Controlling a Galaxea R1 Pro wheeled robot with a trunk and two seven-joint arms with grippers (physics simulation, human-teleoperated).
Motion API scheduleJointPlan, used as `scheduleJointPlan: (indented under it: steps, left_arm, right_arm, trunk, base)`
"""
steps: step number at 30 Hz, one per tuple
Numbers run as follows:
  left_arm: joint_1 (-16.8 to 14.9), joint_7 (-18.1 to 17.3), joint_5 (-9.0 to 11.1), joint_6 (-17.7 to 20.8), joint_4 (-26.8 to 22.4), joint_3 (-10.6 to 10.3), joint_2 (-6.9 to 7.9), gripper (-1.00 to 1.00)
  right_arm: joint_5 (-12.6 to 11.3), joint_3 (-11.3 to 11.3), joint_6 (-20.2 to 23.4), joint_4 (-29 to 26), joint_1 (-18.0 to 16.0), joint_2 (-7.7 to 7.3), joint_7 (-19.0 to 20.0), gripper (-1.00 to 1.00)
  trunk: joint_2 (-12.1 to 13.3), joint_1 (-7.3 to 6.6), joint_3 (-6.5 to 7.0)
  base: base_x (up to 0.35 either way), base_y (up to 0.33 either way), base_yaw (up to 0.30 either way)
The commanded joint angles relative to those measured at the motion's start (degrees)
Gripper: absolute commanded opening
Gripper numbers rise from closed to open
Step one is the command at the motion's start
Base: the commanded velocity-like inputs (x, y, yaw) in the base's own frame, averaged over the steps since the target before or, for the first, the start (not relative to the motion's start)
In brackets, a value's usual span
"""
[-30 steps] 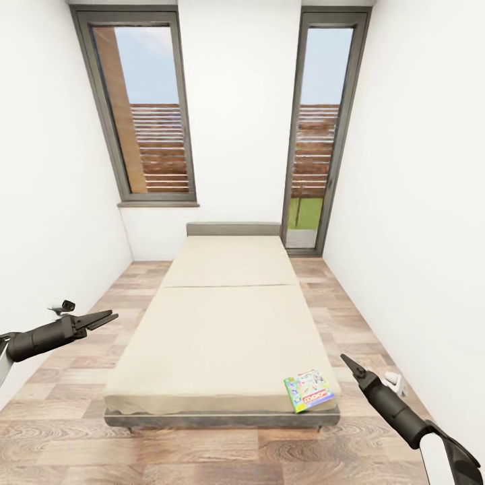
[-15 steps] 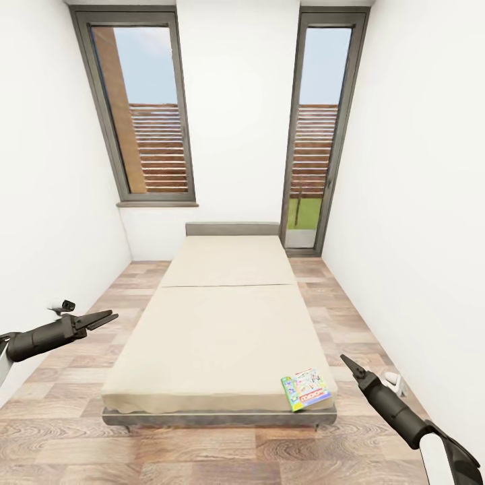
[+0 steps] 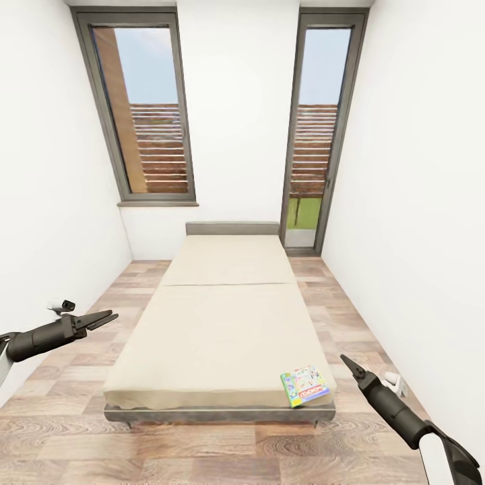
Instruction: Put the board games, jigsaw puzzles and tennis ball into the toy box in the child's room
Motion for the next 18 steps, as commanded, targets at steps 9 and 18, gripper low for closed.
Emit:
scheduleJointPlan:
  steps: [9, 18]
  left_arm:
    - [-0.1, -0.2, 0.0, 0.6, 0.0, 0.0, 0.01, 1.0]
    - [0.0, -0.2, 0.0, 0.6, 0.0, 0.0, 0.01, 1.0]
  right_arm:
    - [-0.1, 0.1, -1.1, 4.7, -0.1, 0.04, -0.1, 1.0]
    - [0.2, 0.7, -14.7, 34.4, -0.5, -2.29, 0.1, 1.0]
  trunk:
    - [-0.1, 0.02, -0.13]
    - [-0.1, 0.02, -0.13]
  base:
    - [-0.056, 0.0, 0.0]
    - [-0.002, 0.0, 0.0]
